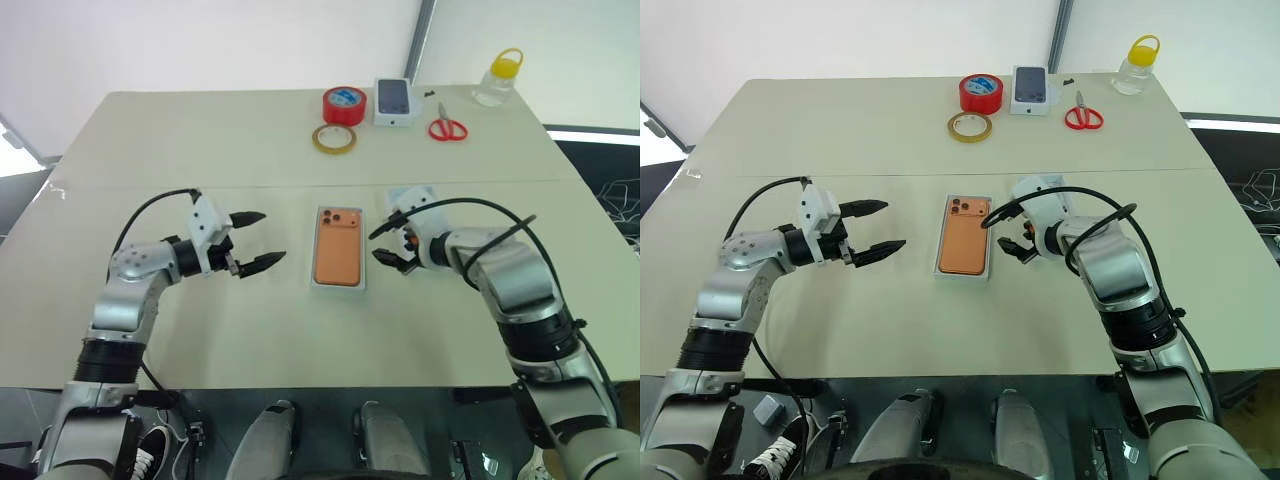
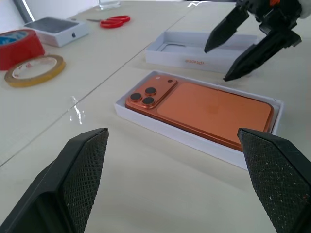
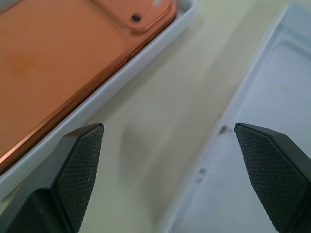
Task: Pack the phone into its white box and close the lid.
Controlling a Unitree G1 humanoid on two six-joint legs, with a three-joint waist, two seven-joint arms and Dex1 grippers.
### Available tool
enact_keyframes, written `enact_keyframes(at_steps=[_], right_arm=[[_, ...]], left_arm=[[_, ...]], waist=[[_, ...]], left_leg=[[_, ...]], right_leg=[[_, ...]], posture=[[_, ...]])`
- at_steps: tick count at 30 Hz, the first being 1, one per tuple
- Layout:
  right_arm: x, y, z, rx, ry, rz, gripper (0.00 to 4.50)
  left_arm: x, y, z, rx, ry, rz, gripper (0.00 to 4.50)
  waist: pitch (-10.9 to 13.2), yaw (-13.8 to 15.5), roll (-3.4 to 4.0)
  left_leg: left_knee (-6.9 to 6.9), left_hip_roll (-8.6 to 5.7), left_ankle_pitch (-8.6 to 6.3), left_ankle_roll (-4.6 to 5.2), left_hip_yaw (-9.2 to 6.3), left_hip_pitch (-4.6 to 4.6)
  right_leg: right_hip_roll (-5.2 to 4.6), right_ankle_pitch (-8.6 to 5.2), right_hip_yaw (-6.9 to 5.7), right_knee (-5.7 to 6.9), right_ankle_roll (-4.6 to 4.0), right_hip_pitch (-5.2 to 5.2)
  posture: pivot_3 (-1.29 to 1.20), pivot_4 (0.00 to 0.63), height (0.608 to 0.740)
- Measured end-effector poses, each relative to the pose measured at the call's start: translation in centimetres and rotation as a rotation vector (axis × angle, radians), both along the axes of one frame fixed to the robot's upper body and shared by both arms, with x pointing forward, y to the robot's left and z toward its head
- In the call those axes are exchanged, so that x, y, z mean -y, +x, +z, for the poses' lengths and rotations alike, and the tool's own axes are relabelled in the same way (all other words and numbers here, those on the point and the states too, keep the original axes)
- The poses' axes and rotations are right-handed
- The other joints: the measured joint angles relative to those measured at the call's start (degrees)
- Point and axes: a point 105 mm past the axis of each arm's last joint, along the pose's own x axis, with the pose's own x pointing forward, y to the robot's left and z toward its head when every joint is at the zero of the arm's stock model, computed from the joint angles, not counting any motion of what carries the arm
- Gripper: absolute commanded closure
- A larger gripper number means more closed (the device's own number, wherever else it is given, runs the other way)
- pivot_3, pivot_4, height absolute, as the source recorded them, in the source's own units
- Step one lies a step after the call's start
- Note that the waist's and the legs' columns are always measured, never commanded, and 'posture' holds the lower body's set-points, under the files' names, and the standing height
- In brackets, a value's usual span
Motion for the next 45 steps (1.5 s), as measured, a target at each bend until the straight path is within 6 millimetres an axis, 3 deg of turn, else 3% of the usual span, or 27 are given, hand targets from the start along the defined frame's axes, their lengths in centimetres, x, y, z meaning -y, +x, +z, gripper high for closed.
enact_keyframes(at_steps=[7,14,23,32,36,42,45], right_arm=[[0.7,0.9,1.7,-0.065,-0.017,-0.091,0.0],[0.7,1.2,0.4,-0.26,-0.005,-0.168,0.0],[0.1,3.2,1.4,-0.324,-0.002,-0.248,0.0],[-0.3,3.5,0.8,-0.383,-0.021,-0.278,0.0],[-0.2,3.6,0.7,-0.382,-0.028,-0.294,1.3],[-0.1,3.8,0.6,-0.37,-0.044,-0.312,4.42],[0.0,3.8,0.6,-0.371,-0.038,-0.335,4.42]], left_arm=[[0.1,-0.4,-0.7,0.001,-0.014,0.003,0.03],[1.2,-1.0,-1.2,0.003,-0.064,0.033,0.03],[1.6,-1.8,-1.6,0.001,-0.096,0.089,0.03],[1.6,-2.0,-1.7,-0.005,-0.113,0.133,0.03],[1.7,-2.1,-1.4,0.006,-0.118,0.139,0.0],[1.7,-1.9,-1.5,-0.008,-0.126,0.153,0.0],[1.7,-1.9,-1.5,-0.01,-0.128,0.156,0.0]], waist=[[0.0,-0.04,0.0],[0.01,-0.15,0.01],[0.02,-0.24,0.03],[0.02,-0.32,0.05],[0.02,-0.29,0.04],[0.01,-0.43,0.06],[0.0,-0.3,0.06]], left_leg=[[-0.04,0.0,0.0,0.01,0.0,0.0],[-0.09,0.01,0.0,0.01,0.05,-0.01],[-0.2,0.01,0.02,-0.02,0.08,-0.01],[-0.25,0.02,0.04,-0.05,0.09,-0.02],[-0.25,0.02,0.04,-0.05,0.09,-0.01],[-0.27,0.03,0.04,-0.05,0.09,-0.01],[-0.25,0.02,0.05,-0.06,0.09,-0.01]], right_leg=[[0.0,0.01,-0.01,0.01,-0.01,-0.03],[0.01,0.02,0.04,0.03,-0.02,-0.09],[0.02,0.03,0.08,0.06,-0.03,-0.19],[0.04,0.04,0.09,0.07,-0.05,-0.23],[0.04,0.04,0.09,0.07,-0.06,-0.22],[0.06,0.04,0.09,0.07,-0.06,-0.23],[0.05,0.05,0.09,0.07,-0.08,-0.21]], posture=[[0.0,0.15,0.74],[0.0,0.15,0.74],[0.0,0.15,0.74],[0.0,0.15,0.74],[0.0,0.15,0.74],[0.0,0.15,0.74],[0.0,0.15,0.74]])
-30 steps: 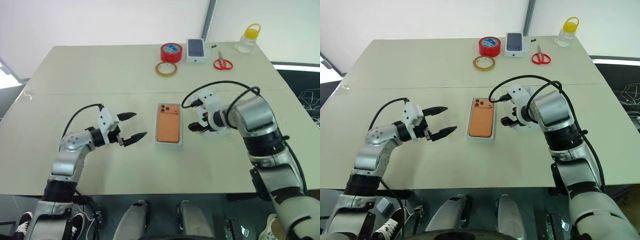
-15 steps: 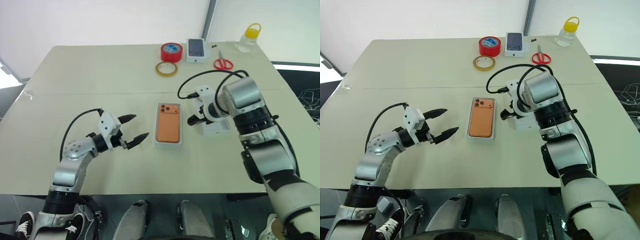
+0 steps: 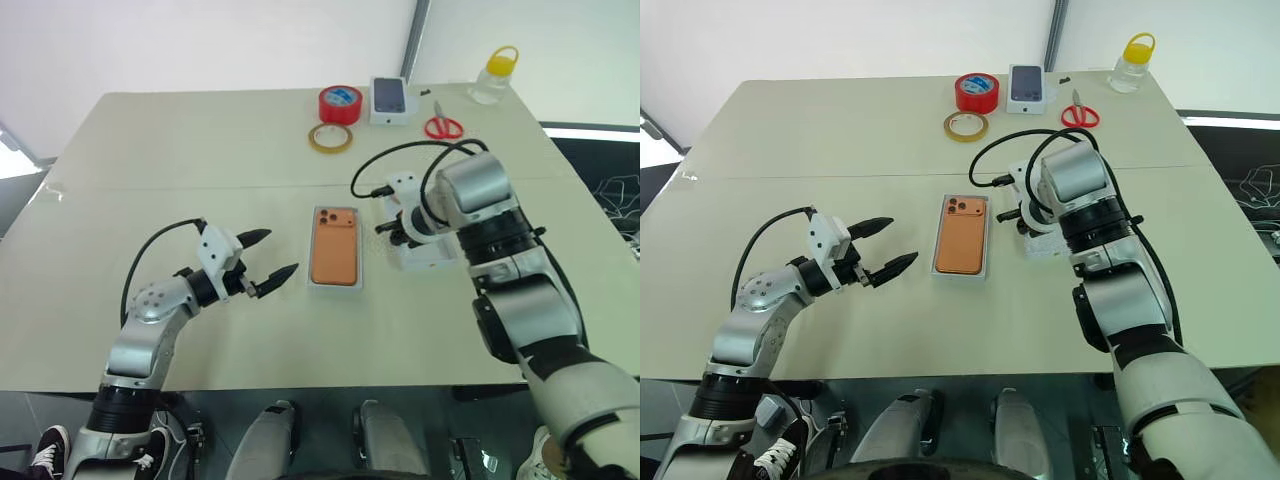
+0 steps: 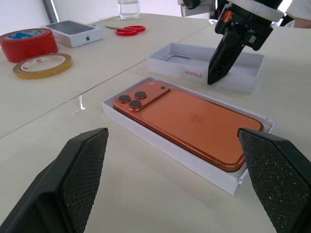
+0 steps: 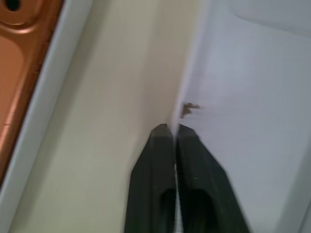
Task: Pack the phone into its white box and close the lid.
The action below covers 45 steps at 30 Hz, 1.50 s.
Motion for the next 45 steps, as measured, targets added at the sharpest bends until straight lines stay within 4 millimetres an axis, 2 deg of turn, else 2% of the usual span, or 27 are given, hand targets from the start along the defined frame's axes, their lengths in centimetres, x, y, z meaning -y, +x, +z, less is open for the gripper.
enact_keyframes(at_steps=[11,15,21,24,26,30,32,35,40,45], right_arm=[[-0.6,0.5,0.1,0.023,0.104,-0.095,4.42],[-0.8,1.1,0.9,0.074,0.179,-0.117,4.42],[-3.2,1.6,3.4,0.229,0.367,-0.047,4.42],[-4.0,1.9,5.2,0.371,0.47,0.007,4.42],[-5.5,1.5,6.8,0.398,0.66,0.026,4.42],[-8.5,0.1,8.9,0.444,0.84,0.117,4.42],[-9.8,-0.9,8.7,0.437,0.948,0.142,4.42],[-11.3,-2.4,6.3,0.347,1.04,0.139,4.42],[-10.0,-4.0,6.8,0.255,1.213,0.152,4.42],[-9.0,-4.3,7.1,0.249,1.284,0.111,4.42]], left_arm=[[0.2,0.4,0.6,-0.001,-0.015,-0.011,0.0],[0.2,0.6,0.9,0.002,-0.014,-0.014,0.0],[0.3,1.2,1.3,0.003,-0.014,-0.021,0.0],[0.2,1.4,1.5,0.004,-0.017,-0.026,0.0],[0.0,1.8,1.7,-0.001,-0.024,-0.022,0.0],[-0.3,2.3,2.5,0.007,-0.04,-0.017,0.0],[-0.8,2.7,3.0,0.012,-0.058,0.0,0.0],[-1.2,2.9,3.5,0.01,-0.085,0.012,0.0],[-2.9,2.9,4.0,-0.004,-0.127,0.058,0.0],[-5.2,2.8,4.9,-0.01,-0.18,0.123,0.0]], waist=[[0.0,-0.79,0.01],[0.01,-1.25,0.02],[0.04,-1.29,0.07],[0.07,-1.3,0.11],[0.07,-1.45,0.11],[0.07,-1.42,0.12],[0.06,-1.37,0.12],[0.07,-1.34,0.13],[0.1,-1.31,0.17],[0.11,-1.58,0.2]], left_leg=[[-0.03,0.03,0.02,-0.02,0.0,0.0],[-0.04,0.03,0.02,-0.02,0.0,0.0],[-0.08,0.03,0.04,-0.05,-0.01,0.0],[-0.06,0.01,0.04,-0.05,0.01,-0.02],[-0.08,0.05,0.05,-0.06,0.0,-0.01],[-0.1,0.08,0.07,-0.09,-0.01,-0.01],[-0.09,0.08,0.07,-0.09,-0.02,-0.01],[-0.08,0.04,0.07,-0.09,-0.01,-0.01],[-0.09,0.03,0.09,-0.08,-0.04,-0.09],[-0.13,0.07,0.1,-0.1,-0.02,-0.08]], right_leg=[[0.03,0.02,-0.01,0.02,-0.04,-0.02],[0.04,0.02,0.0,0.03,-0.03,-0.03],[0.04,0.02,0.0,0.12,-0.03,-0.1],[0.03,0.02,0.01,0.12,-0.03,-0.11],[0.07,0.03,0.02,0.16,-0.03,-0.13],[0.08,0.02,0.03,0.22,-0.03,-0.19],[0.08,0.02,0.03,0.22,-0.03,-0.18],[0.04,0.02,0.04,0.22,-0.03,-0.17],[0.03,0.02,0.02,0.21,-0.03,-0.23],[0.06,0.02,0.05,0.3,-0.05,-0.29]], posture=[[0.0,0.15,0.74],[0.0,0.15,0.74],[0.0,0.15,0.74],[0.0,0.15,0.74],[0.0,0.15,0.74],[0.0,0.15,0.74],[0.0,0.15,0.74],[0.0,0.15,0.74],[0.0,0.15,0.74],[0.0,0.15,0.74]])
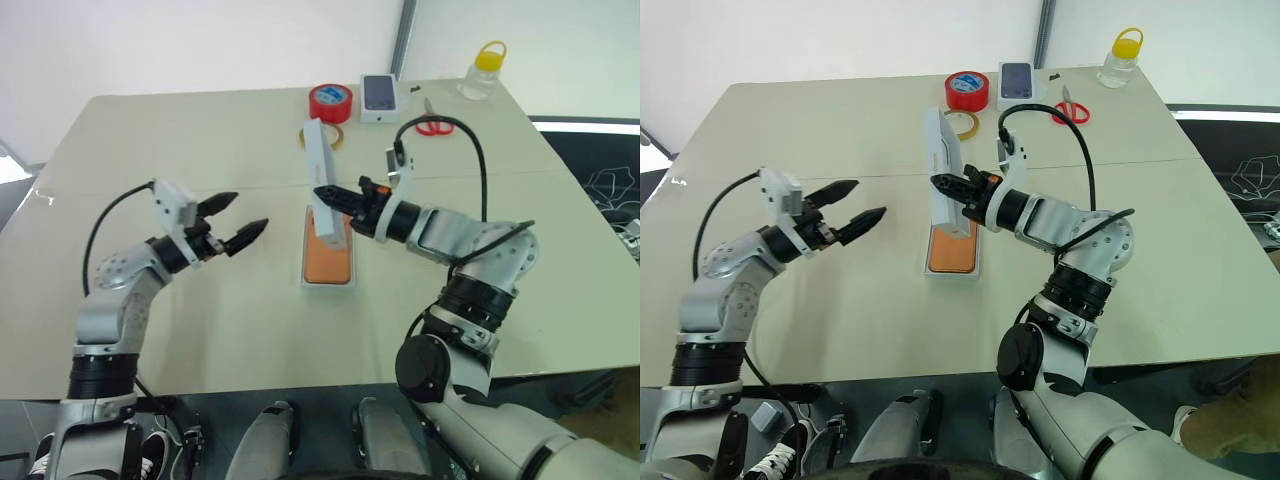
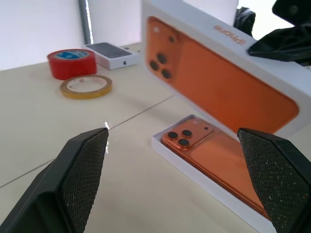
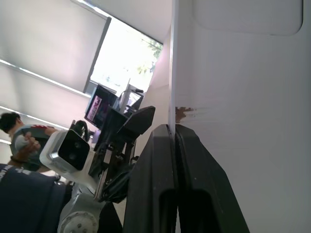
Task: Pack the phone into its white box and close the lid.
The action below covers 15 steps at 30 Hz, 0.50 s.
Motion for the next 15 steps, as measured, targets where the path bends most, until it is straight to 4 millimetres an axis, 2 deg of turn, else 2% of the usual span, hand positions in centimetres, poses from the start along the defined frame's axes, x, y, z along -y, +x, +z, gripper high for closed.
enact_keyframes(at_steps=[3,7,9,15], right_arm=[[-0.2,-0.4,0.2,0.002,0.01,0.013,4.42],[-2.3,-1.8,1.4,0.057,-0.003,0.118,4.42],[-2.6,-2.0,1.5,0.064,-0.004,0.134,4.42],[-2.0,-0.5,0.5,-0.047,0.065,0.079,4.42]], left_arm=[[-0.9,-0.1,0.6,-0.002,-0.034,0.029,0.0],[-0.4,-0.6,0.9,0.008,-0.033,0.014,0.0],[-0.3,-0.8,0.8,-0.003,-0.046,0.009,0.0],[-0.2,-0.7,0.4,-0.029,-0.065,0.015,0.0]], waist=[[0.0,0.05,0.0],[0.0,0.05,0.0],[0.0,0.15,0.0],[0.0,0.13,0.0]], left_leg=[[0.0,-0.01,0.0,0.0,0.01,0.0],[0.01,-0.01,0.0,0.0,0.02,0.0],[0.01,-0.01,0.0,0.0,0.02,0.0],[0.01,-0.01,0.0,0.0,0.02,0.0]], right_leg=[[-0.02,0.0,0.01,-0.01,0.0,0.01],[-0.02,0.0,0.02,-0.03,0.0,0.02],[-0.02,0.0,0.01,-0.03,0.0,0.03],[-0.01,0.0,0.01,-0.04,0.0,0.02]], posture=[[0.0,0.15,0.74],[0.0,0.15,0.74],[0.0,0.15,0.74],[0.0,0.15,0.74]])
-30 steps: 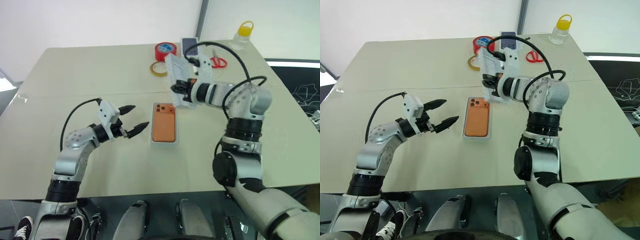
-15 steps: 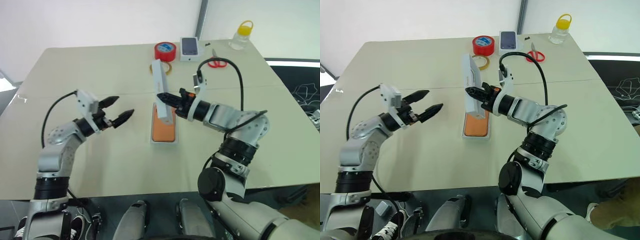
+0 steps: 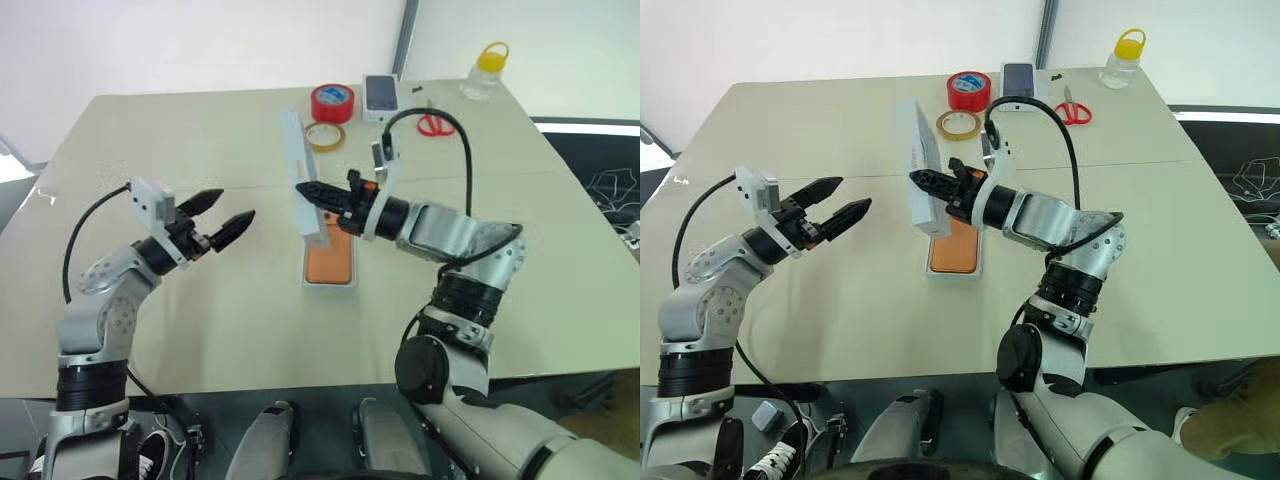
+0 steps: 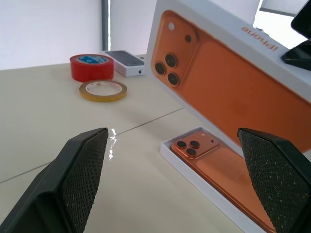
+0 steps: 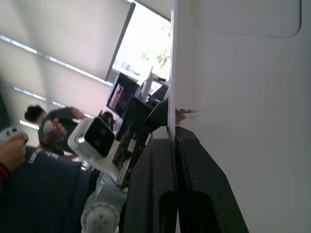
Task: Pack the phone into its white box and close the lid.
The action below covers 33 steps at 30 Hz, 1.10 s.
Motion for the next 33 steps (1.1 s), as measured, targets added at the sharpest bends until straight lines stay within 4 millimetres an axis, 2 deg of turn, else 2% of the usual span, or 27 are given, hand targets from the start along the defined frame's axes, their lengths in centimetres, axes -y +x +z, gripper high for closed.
enact_keyframes(at_steps=[2,3,5,7,11,15,17,20,22,24,27,31,33], right_arm=[[-0.3,-0.1,-0.5,0.037,-0.059,-0.007,4.42],[-0.3,-0.2,-1.7,0.042,-0.124,-0.01,4.42],[0.1,0.1,-2.6,0.045,-0.184,-0.014,4.42],[1.2,0.8,-1.7,0.104,-0.194,-0.044,4.42],[4.0,2.1,-0.4,0.289,-0.385,-0.103,4.42],[5.0,2.9,0.7,0.477,-0.508,-0.134,4.42],[4.0,2.5,1.2,0.545,-0.502,-0.106,4.42],[1.3,1.4,1.2,0.604,-0.412,-0.067,4.42],[-1.1,0.5,0.0,0.581,-0.338,-0.026,4.42],[-2.5,-0.2,-1.0,0.543,-0.295,0.005,4.42],[-3.3,-0.7,-1.2,0.461,-0.193,0.001,4.42],[-3.0,-1.2,-2.8,0.334,-0.145,0.018,4.42],[-3.3,-1.8,-2.9,0.217,-0.039,0.037,4.42]], left_arm=[[0.2,0.0,0.1,0.002,-0.007,-0.004,0.0],[0.2,0.0,0.1,0.002,-0.01,-0.003,0.0],[0.3,0.1,0.1,0.0,-0.014,-0.004,0.0],[0.4,0.1,0.1,-0.002,-0.013,-0.007,0.0],[0.5,0.1,0.1,-0.003,-0.014,-0.007,0.0],[0.8,0.1,-0.2,-0.023,-0.019,-0.017,0.0],[0.9,0.1,-0.2,-0.023,-0.018,-0.018,0.0],[0.9,0.1,-0.1,-0.022,-0.019,-0.02,0.0],[1.1,0.2,0.0,-0.018,-0.025,-0.022,0.0],[1.1,0.2,0.1,-0.018,-0.037,-0.021,0.0],[1.0,0.3,0.1,-0.027,-0.041,-0.016,0.0],[0.9,0.2,0.2,-0.033,-0.056,-0.022,0.0],[0.7,0.0,0.3,-0.041,-0.061,-0.021,0.0]], waist=[[-0.01,-0.04,-0.01],[-0.01,-0.05,0.0],[0.0,-0.03,0.01],[0.0,0.07,0.0],[0.0,0.09,-0.01],[0.0,-0.12,-0.02],[0.0,-0.13,-0.02],[-0.02,-0.09,-0.05],[-0.02,0.13,-0.06],[-0.01,0.31,-0.06],[-0.01,0.51,-0.06],[-0.01,0.42,-0.05],[-0.01,0.02,-0.05]], left_leg=[[-0.03,0.02,0.0,0.0,0.0,0.01],[-0.01,0.01,0.0,0.01,0.02,0.01],[0.04,-0.01,0.0,0.02,0.06,0.01],[0.06,-0.01,0.01,0.03,0.04,0.01],[0.02,-0.01,-0.01,0.06,0.04,0.01],[0.01,0.03,-0.01,0.06,0.05,0.01],[0.01,0.05,-0.01,0.05,0.05,0.01],[0.01,0.08,-0.01,0.04,0.03,0.02],[0.02,0.06,-0.01,0.04,0.02,0.02],[0.04,0.02,0.0,0.03,0.0,0.02],[0.03,0.0,0.0,0.03,-0.01,0.02],[0.02,0.0,-0.01,0.03,-0.02,0.02],[-0.03,0.06,0.0,0.02,-0.02,0.02]], right_leg=[[0.02,0.0,-0.01,-0.04,0.0,0.01],[0.02,0.0,0.0,-0.04,0.0,0.02],[0.0,0.0,0.01,-0.02,0.01,0.03],[0.0,0.0,-0.01,-0.03,0.01,0.06],[0.01,0.0,-0.05,-0.15,0.02,0.09],[0.03,0.0,-0.03,-0.14,0.01,0.07],[0.04,0.0,-0.02,-0.13,0.01,0.07],[0.06,0.0,-0.02,-0.13,0.01,0.07],[0.04,0.0,-0.02,-0.13,0.01,0.08],[0.01,0.01,-0.03,-0.15,0.01,0.1],[0.0,0.01,-0.03,-0.16,0.01,0.11],[0.0,0.01,-0.03,-0.16,0.01,0.1],[0.05,0.02,-0.01,-0.13,-0.02,0.05]], posture=[[0.0,0.15,0.74],[0.0,0.15,0.74],[0.0,0.15,0.74],[0.0,0.15,0.74],[0.0,0.15,0.74],[0.0,0.15,0.74],[0.0,0.15,0.74],[0.0,0.15,0.74],[0.0,0.15,0.74],[0.0,0.15,0.74],[0.0,0.15,0.74],[0.0,0.15,0.74],[0.0,0.15,0.74]])
